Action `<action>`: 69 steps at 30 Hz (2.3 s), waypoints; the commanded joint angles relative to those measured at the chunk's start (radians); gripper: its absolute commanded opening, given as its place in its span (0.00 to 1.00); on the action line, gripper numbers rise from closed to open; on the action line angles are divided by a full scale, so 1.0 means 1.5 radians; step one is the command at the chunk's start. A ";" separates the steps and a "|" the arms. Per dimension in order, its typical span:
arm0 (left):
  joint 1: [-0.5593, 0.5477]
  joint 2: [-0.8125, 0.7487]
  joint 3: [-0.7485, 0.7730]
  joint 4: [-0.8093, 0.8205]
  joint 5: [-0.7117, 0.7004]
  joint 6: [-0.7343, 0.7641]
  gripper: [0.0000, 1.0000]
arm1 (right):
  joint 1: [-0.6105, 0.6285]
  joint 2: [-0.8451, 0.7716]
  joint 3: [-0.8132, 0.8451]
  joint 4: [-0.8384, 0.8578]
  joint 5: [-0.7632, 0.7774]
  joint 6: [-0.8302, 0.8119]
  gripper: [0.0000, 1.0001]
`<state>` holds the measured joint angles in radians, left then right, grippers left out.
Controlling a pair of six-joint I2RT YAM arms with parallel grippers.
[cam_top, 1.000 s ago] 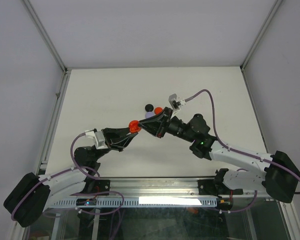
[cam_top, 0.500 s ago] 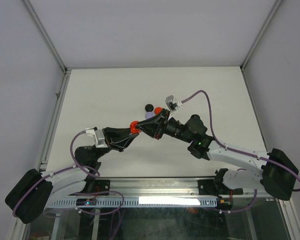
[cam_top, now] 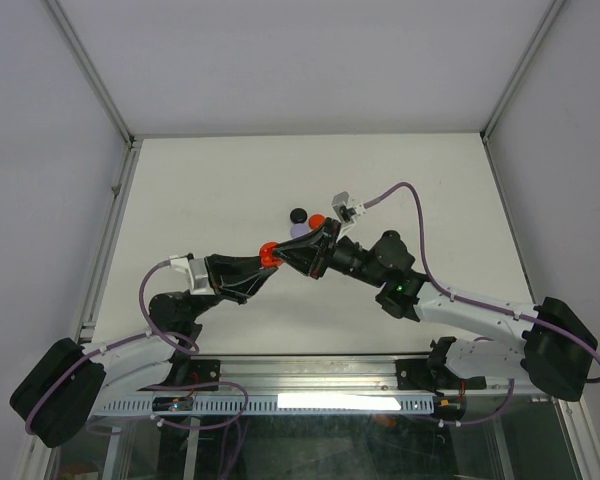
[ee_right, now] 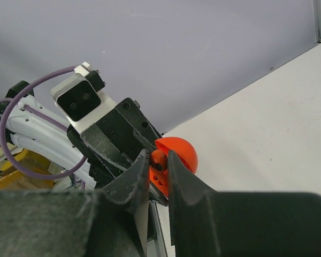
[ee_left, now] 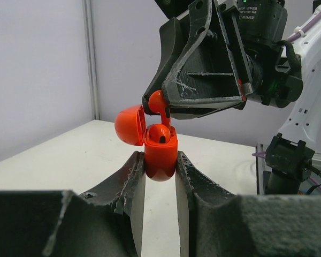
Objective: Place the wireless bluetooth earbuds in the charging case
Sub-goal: Place the earbud in the charging case, then close the charging case.
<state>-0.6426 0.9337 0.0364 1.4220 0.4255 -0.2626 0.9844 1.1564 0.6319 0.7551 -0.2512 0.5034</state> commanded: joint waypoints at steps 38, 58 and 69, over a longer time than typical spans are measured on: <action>-0.006 0.043 -0.018 0.072 0.055 -0.085 0.02 | -0.042 -0.102 0.060 -0.250 0.048 -0.085 0.52; -0.006 0.092 0.010 0.075 0.032 -0.136 0.01 | -0.076 0.012 0.104 -0.215 -0.277 -0.004 0.74; -0.006 0.188 0.004 0.077 0.000 -0.231 0.00 | -0.095 -0.023 0.080 -0.206 -0.270 -0.015 0.72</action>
<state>-0.6487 1.1664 0.0425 1.4292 0.4820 -0.5198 0.8459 1.1858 0.7399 0.3721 -0.6319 0.4808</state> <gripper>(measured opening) 0.247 0.718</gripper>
